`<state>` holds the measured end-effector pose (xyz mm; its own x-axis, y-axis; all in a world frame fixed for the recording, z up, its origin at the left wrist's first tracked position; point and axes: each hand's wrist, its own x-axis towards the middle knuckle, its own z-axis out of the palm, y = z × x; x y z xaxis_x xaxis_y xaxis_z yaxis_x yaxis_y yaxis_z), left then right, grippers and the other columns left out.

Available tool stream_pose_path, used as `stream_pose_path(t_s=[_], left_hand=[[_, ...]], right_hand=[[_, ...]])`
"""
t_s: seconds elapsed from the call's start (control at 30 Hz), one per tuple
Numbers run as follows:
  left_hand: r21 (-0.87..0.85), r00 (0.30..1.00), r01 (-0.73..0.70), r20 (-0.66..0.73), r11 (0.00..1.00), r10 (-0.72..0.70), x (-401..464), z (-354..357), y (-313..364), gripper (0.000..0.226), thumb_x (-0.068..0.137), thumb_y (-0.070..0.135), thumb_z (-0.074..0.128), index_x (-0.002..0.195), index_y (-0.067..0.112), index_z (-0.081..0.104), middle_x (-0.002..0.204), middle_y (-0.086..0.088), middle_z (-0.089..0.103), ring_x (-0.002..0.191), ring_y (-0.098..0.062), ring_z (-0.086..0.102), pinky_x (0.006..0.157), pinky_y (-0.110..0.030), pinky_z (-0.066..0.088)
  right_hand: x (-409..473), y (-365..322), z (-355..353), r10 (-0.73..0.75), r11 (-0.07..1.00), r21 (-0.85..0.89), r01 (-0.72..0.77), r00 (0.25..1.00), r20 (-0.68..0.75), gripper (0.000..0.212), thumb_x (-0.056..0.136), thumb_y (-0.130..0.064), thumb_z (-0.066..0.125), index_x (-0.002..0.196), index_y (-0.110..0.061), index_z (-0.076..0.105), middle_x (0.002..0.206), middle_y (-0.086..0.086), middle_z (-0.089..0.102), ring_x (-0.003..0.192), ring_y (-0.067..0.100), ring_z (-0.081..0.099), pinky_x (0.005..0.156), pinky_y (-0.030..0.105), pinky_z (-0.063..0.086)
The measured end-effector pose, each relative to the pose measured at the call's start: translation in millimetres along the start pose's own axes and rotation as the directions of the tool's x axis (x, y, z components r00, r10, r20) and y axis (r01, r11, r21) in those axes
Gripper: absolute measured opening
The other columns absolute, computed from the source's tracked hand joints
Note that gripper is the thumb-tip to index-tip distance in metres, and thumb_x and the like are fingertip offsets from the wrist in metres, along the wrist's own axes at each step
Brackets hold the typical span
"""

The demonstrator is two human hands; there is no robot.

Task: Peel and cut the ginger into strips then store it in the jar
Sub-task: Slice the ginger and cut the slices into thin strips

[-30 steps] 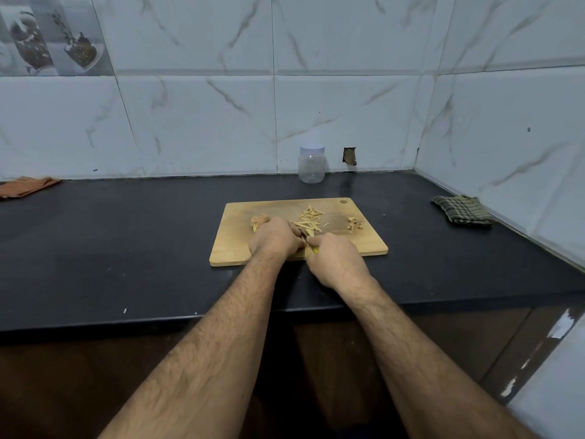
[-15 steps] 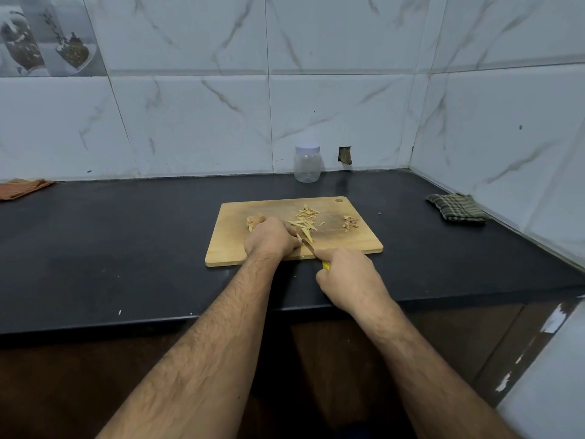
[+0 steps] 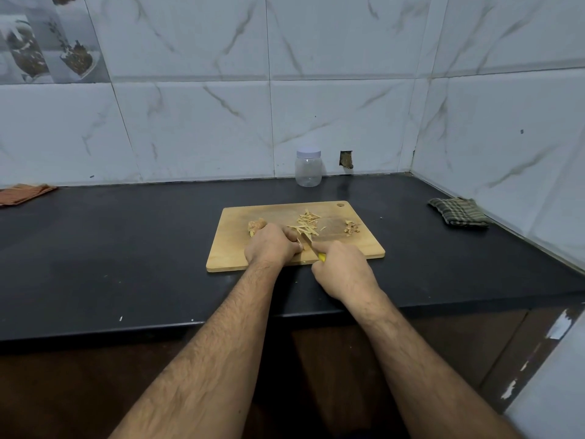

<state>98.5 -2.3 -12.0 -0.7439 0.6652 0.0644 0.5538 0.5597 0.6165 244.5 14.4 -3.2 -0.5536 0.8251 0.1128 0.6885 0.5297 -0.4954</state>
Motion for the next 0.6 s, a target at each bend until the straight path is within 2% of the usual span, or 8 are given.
stream_pose_path(t_s=[0.1,0.27,0.6], left_hand=[[-0.018,1.0,0.003,0.0,1.0,-0.003,-1.1,-0.8,-0.5,0.011,0.084,0.038,0.076,0.094,0.037,0.075,0.108,0.013,0.071,0.101,-0.012,0.063,0.078,-0.024,0.046],[0.001,1.0,0.008,0.015,1.0,-0.008,0.0,-0.8,0.3,0.015,0.085,0.039,0.075,0.1,0.04,0.076,0.109,0.012,0.072,0.103,-0.014,0.064,0.084,-0.028,0.051],[0.024,1.0,0.014,0.018,1.0,-0.014,0.3,-2.1,1.7,0.019,0.084,0.041,0.076,0.103,0.04,0.074,0.113,0.012,0.07,0.106,-0.014,0.063,0.077,-0.026,0.045]], right_hand=[[2.4,-2.7,2.9,-0.011,0.999,0.032,0.011,1.0,-0.006,0.051,0.092,-0.019,0.053,0.14,-0.036,0.056,0.136,0.0,0.06,0.115,0.02,0.059,0.088,0.032,0.052],[4.9,-4.5,4.9,-0.03,0.999,0.028,0.031,0.999,-0.013,0.048,0.094,-0.023,0.055,0.14,-0.036,0.056,0.137,-0.002,0.059,0.118,0.019,0.057,0.093,0.033,0.051],[6.0,-5.5,5.4,-0.03,1.0,0.002,0.03,0.999,0.018,0.051,0.093,-0.019,0.053,0.141,-0.037,0.054,0.137,0.0,0.059,0.119,0.021,0.056,0.093,0.034,0.05]])
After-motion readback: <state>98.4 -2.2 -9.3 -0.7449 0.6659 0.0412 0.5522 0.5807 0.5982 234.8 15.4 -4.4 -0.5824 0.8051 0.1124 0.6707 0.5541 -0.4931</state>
